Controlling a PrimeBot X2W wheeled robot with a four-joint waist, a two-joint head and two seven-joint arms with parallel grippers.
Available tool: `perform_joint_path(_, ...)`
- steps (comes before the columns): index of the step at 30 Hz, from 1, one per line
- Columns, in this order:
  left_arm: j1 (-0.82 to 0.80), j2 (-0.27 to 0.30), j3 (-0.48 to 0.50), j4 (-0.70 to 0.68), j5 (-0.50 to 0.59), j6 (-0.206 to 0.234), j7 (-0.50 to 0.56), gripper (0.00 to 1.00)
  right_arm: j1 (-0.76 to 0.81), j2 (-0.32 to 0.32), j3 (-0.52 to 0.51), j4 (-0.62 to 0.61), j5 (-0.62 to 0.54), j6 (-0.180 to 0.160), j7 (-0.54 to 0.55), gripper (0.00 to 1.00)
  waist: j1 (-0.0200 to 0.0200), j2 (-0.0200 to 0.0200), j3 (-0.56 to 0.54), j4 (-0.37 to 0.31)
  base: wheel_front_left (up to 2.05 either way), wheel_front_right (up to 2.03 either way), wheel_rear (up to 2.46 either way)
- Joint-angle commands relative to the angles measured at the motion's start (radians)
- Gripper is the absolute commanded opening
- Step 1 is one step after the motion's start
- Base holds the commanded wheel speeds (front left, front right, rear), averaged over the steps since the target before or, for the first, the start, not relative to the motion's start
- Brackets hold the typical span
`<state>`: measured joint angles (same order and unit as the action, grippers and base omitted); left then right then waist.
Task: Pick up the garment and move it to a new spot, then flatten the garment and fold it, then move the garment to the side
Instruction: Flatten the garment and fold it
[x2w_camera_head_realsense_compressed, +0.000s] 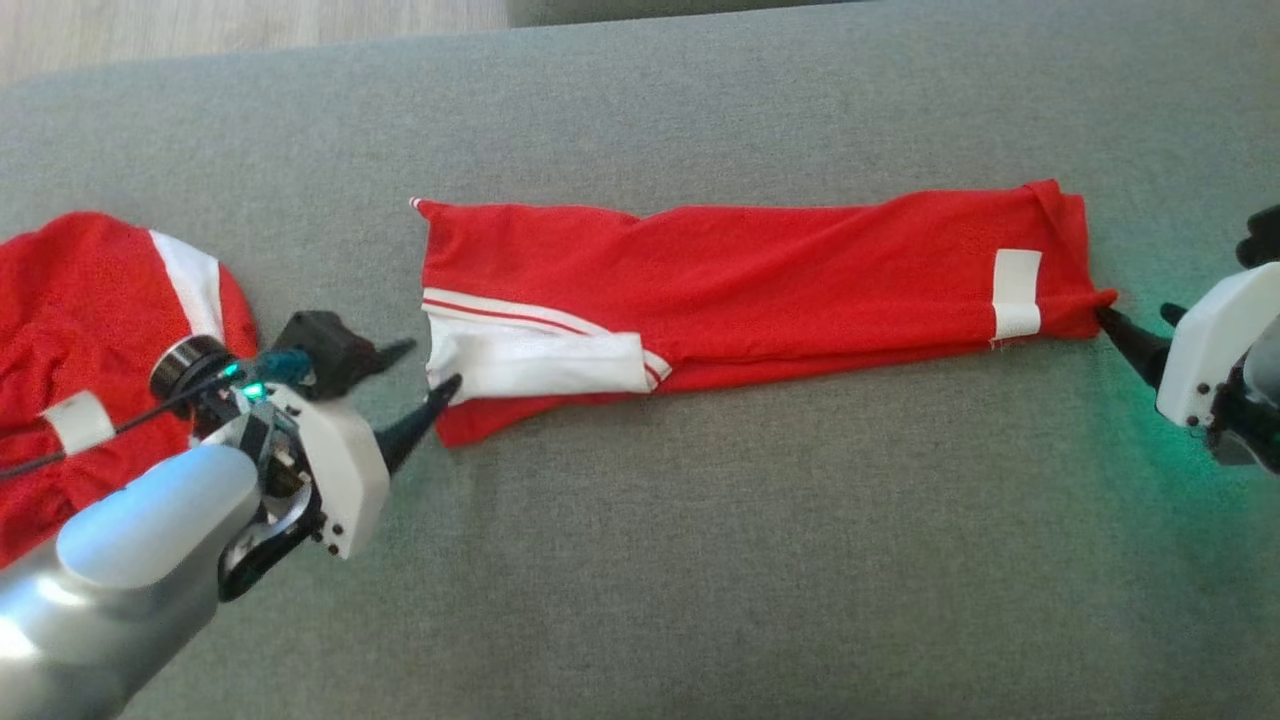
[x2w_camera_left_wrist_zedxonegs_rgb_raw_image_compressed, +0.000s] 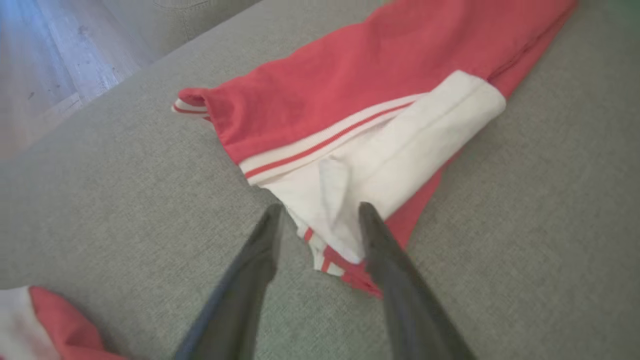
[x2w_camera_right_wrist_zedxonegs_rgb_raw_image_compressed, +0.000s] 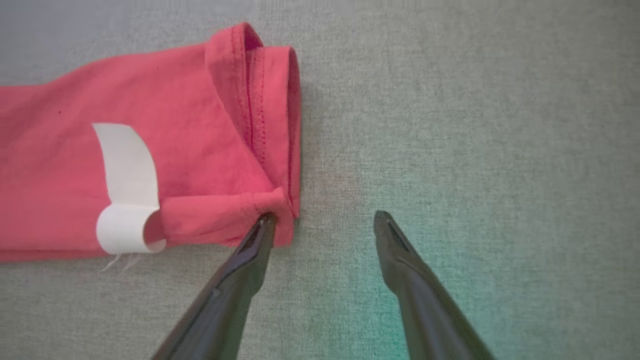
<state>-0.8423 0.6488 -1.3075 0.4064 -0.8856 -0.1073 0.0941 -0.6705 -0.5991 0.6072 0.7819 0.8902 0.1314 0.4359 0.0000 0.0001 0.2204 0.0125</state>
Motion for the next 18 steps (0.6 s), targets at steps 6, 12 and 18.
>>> perform_joint_path(6,-0.003,0.011,0.122,0.017,-0.050,0.059,-0.117,1.00,-0.010,0.004,-0.058,-0.057,0.019,-0.001,-0.103,1.00,0.0000,-0.0001,-0.042,-0.012,0.00,0.00,0.00)
perform_joint_path(12,0.027,-0.005,0.291,-0.028,-0.112,0.179,-0.329,1.00,0.016,0.029,-0.103,-0.164,-0.002,-0.001,-0.319,1.00,0.0000,-0.0001,-0.080,-0.013,0.00,0.00,0.00)
perform_joint_path(18,0.165,-0.084,0.609,-0.194,-0.042,0.290,-0.355,1.00,0.090,0.079,-0.167,-0.271,-0.074,-0.001,-0.570,1.00,0.0000,-0.0001,-0.103,-0.004,0.00,0.00,0.00)
